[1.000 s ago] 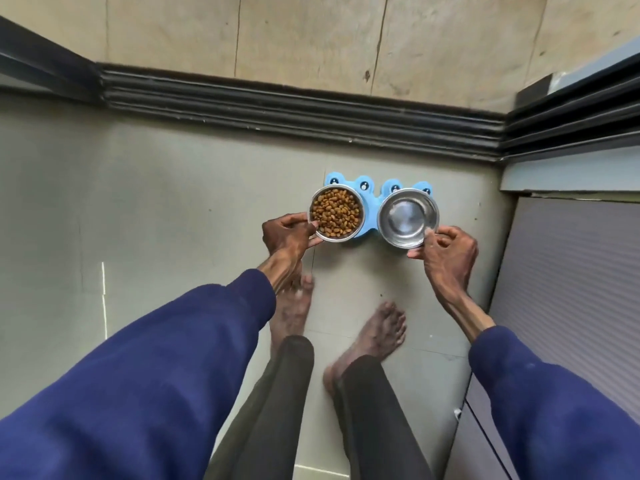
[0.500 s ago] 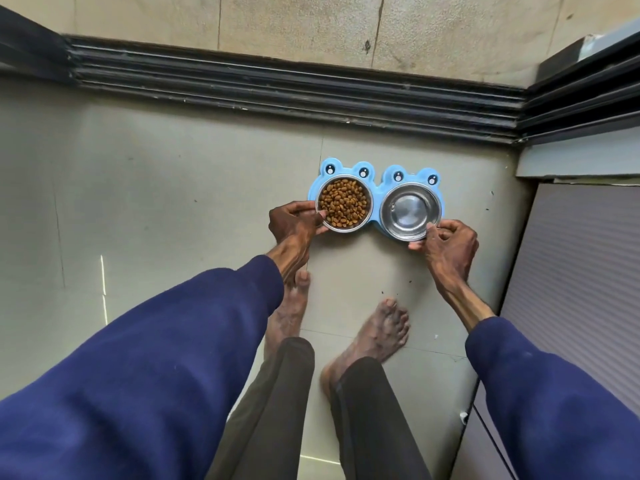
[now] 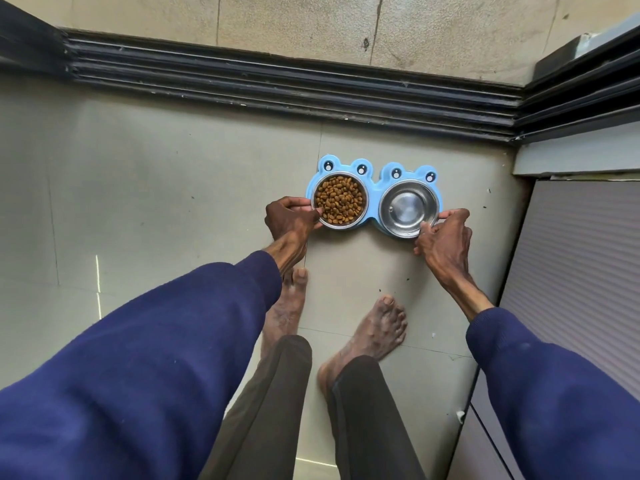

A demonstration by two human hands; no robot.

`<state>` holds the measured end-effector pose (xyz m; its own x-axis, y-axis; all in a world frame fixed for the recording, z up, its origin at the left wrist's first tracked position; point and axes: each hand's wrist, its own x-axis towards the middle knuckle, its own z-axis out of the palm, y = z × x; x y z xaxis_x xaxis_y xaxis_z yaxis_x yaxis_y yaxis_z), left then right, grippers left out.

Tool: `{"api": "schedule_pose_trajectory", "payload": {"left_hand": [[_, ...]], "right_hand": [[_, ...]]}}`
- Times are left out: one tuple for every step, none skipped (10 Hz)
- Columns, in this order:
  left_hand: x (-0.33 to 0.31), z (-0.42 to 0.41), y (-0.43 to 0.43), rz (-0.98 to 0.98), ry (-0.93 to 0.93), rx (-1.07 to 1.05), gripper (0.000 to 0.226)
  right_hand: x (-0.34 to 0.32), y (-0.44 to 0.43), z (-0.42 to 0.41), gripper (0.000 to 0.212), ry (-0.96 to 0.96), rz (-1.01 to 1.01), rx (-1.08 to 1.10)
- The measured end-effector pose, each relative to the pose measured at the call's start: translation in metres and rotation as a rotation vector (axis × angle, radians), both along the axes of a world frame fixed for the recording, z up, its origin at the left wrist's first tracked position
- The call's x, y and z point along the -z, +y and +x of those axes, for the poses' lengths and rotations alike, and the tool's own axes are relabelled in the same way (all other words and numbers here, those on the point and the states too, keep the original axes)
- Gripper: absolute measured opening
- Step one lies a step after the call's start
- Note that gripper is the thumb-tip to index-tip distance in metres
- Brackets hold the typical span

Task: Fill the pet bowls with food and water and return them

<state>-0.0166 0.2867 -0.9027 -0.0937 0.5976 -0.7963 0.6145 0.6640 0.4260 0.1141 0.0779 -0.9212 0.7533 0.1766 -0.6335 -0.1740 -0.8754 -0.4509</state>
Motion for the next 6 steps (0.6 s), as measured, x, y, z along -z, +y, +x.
{"api": "schedule_pose_trajectory", "payload": {"left_hand": [[0.002, -0.001, 0.0, 0.005, 0.011, 0.035, 0.032], [0.004, -0.003, 0.0, 0.007, 0.036, 0.055, 0.037], [0.001, -0.007, -0.003, 0.012, 0.063, 0.115, 0.041], [-0.006, -0.01, -0.004, 0.001, 0.028, 0.125, 0.043], [-0.027, -0.012, -0.005, 0.005, 0.012, 0.16, 0.041], [-0.06, -0.006, -0.007, 0.019, -0.006, 0.18, 0.038]], "right_hand": [[-0.001, -0.001, 0.001, 0.027, 0.006, 0.001, -0.02], [0.001, -0.004, 0.001, 0.03, 0.006, -0.002, -0.034], [-0.003, -0.008, -0.003, 0.032, 0.006, 0.032, -0.065], [-0.017, -0.011, -0.009, 0.033, -0.014, 0.102, -0.092], [-0.047, -0.005, -0.016, 0.036, -0.04, 0.141, -0.076], [-0.084, 0.001, -0.022, 0.035, -0.072, 0.198, -0.038]]}}
